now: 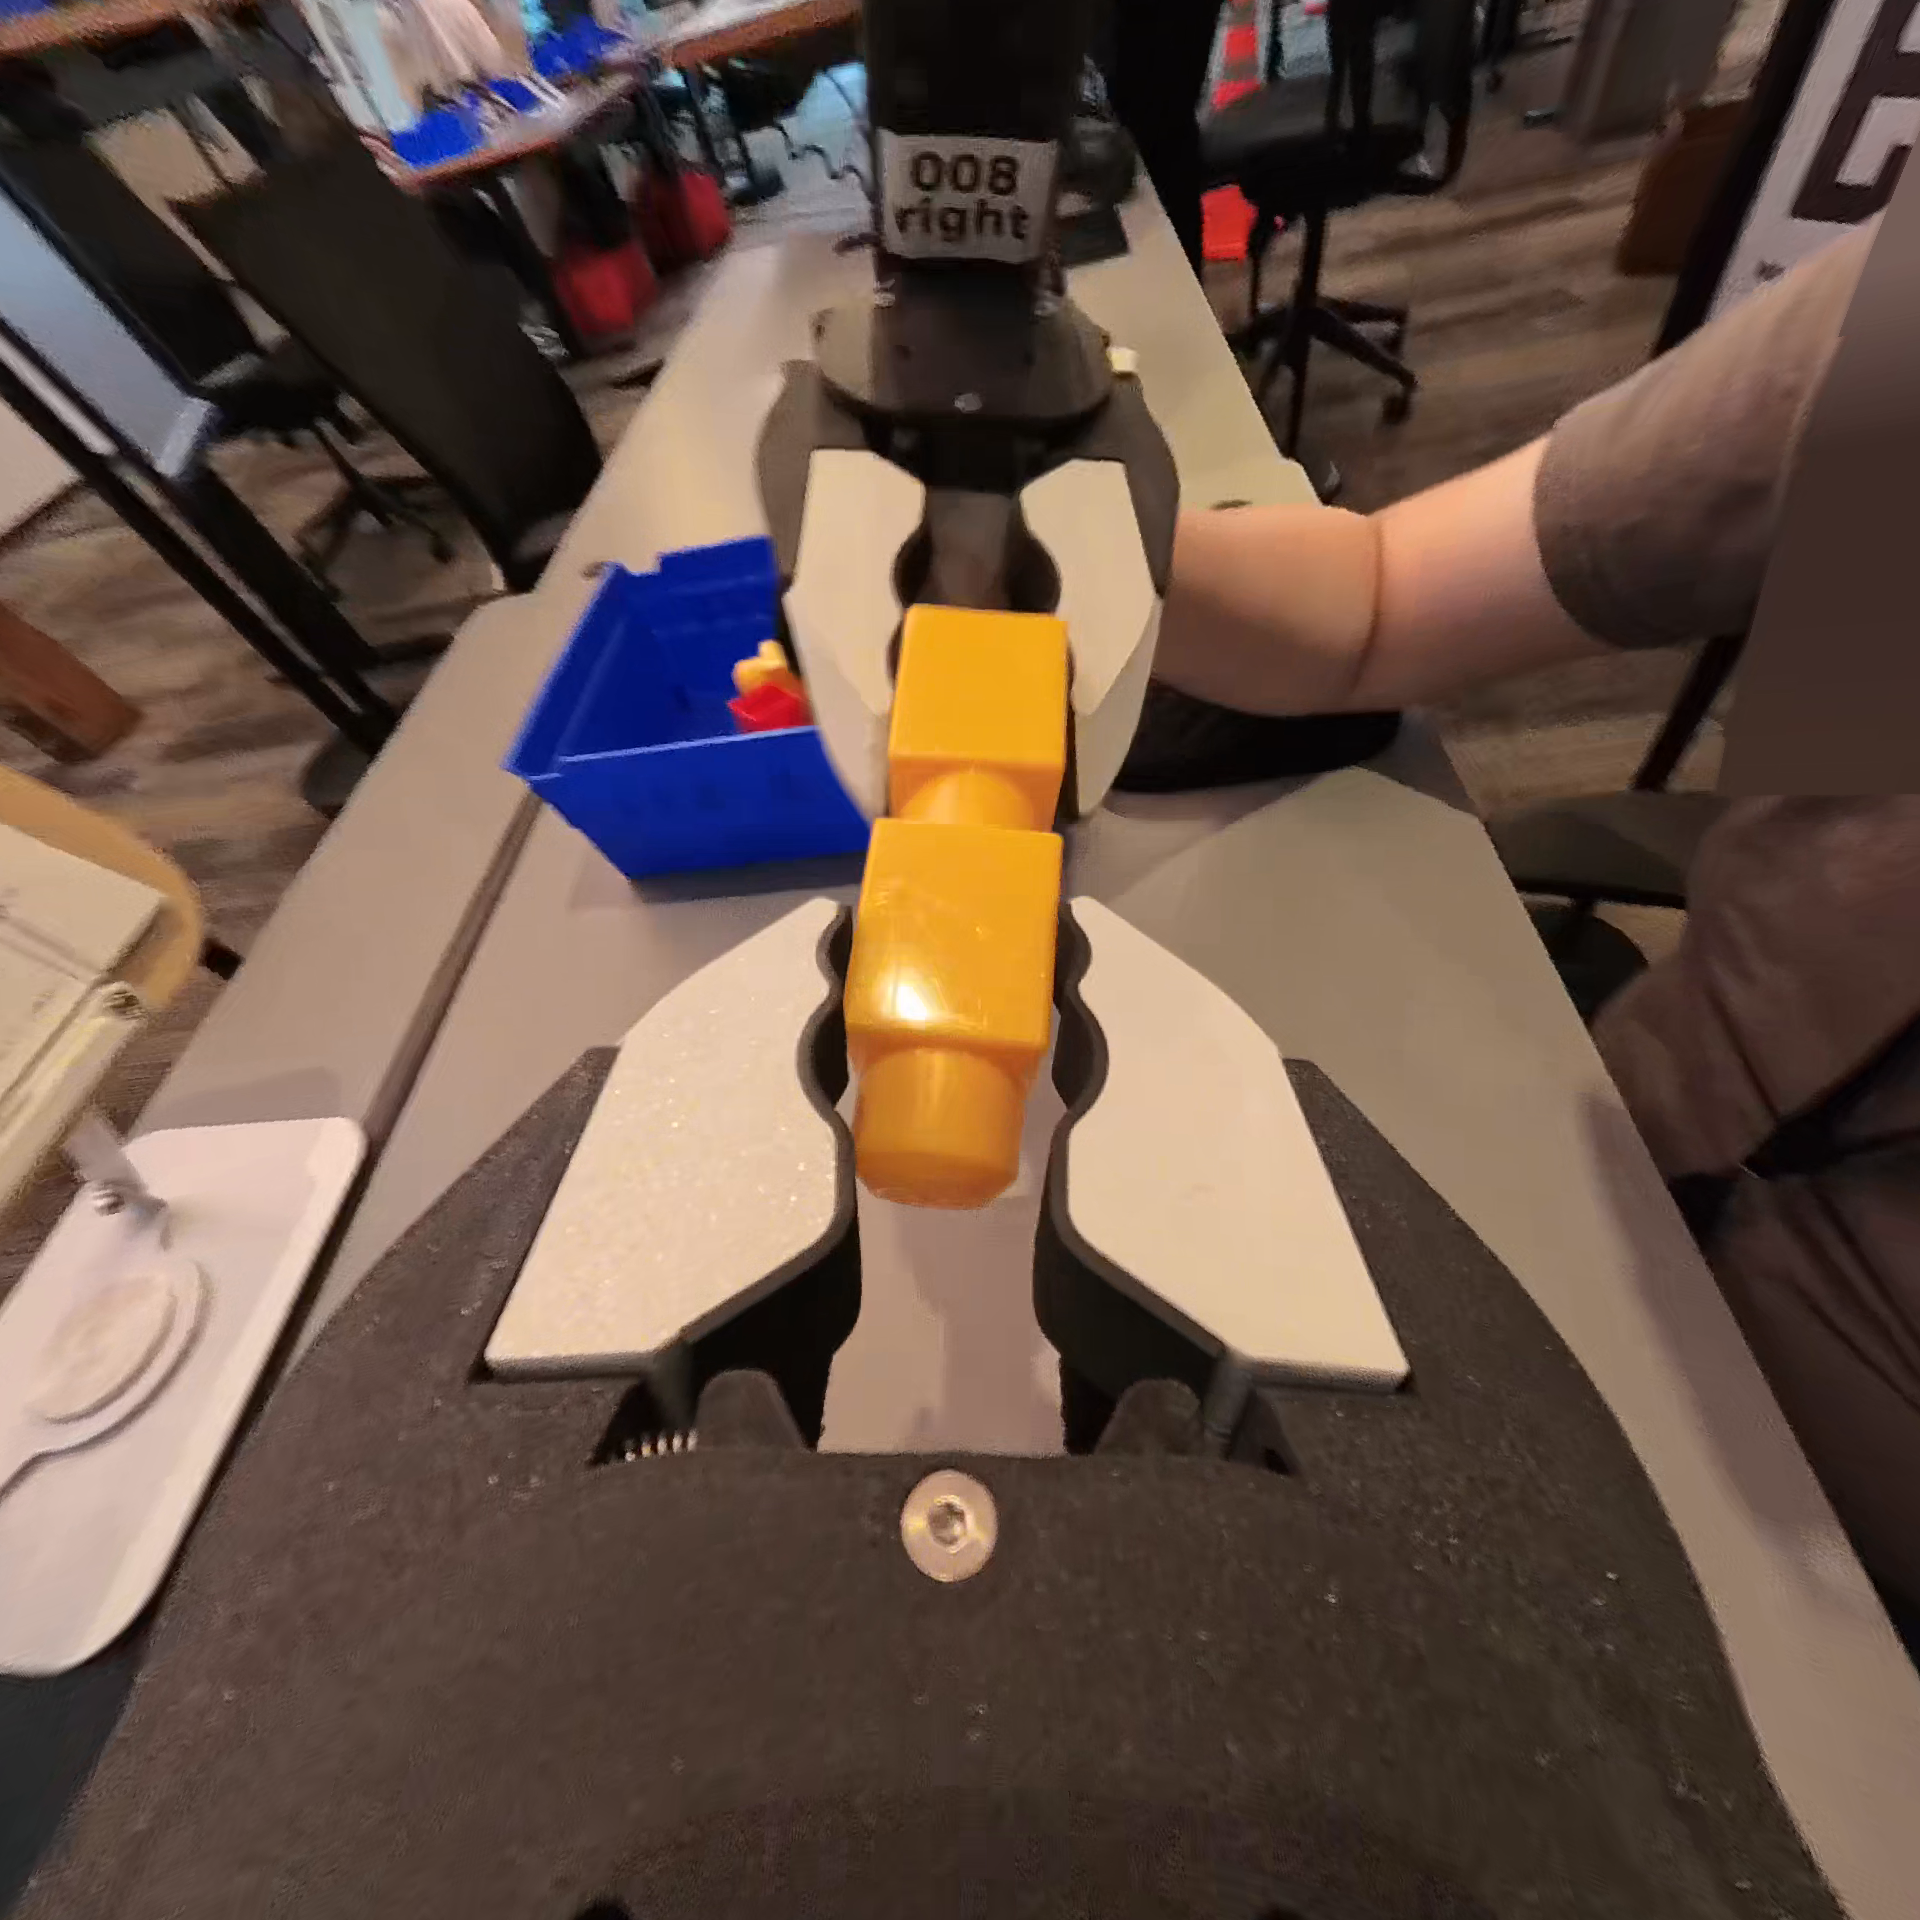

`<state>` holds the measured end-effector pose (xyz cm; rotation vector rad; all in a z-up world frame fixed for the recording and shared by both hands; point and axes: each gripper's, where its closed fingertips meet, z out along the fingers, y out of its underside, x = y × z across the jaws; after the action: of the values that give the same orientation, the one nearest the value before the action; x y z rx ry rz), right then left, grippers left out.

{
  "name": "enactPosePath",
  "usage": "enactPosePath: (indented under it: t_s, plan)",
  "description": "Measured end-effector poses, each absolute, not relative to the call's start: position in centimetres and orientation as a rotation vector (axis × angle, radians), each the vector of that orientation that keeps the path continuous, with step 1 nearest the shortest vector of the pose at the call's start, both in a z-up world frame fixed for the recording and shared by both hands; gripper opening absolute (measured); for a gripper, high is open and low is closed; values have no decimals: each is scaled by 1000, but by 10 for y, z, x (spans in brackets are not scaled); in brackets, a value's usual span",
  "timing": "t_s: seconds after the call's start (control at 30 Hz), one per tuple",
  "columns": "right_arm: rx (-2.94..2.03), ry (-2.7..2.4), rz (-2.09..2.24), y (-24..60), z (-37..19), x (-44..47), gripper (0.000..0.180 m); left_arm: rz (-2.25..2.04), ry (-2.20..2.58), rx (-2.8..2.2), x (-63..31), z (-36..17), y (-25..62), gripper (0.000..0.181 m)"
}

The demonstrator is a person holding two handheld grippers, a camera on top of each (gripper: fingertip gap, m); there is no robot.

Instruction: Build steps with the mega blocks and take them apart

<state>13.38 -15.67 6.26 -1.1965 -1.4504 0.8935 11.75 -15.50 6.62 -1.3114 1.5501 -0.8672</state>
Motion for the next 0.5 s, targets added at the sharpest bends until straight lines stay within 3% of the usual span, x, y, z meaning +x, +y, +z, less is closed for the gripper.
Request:
enactPosePath:
  t_s: [0.13, 0.2, 0.3, 0.5]
  plan:
    - [-1196, -1351, 898, -143, 93, 171, 37, -949, 1341, -1244, 84, 106, -141, 37]
    - [-1345, -1359, 650, -115, 85, 212, 37, -952, 1295, -1226, 73, 115, -138, 36]
    - [-1694, -1277, 300, -62, 47, 299, 37, -921, 1300, -1228, 73, 114, -137, 37]
    - [-2277, -1072, 290, -14, -56, 386, 38, -971, 1356, -1301, 99, 91, -136, 37]
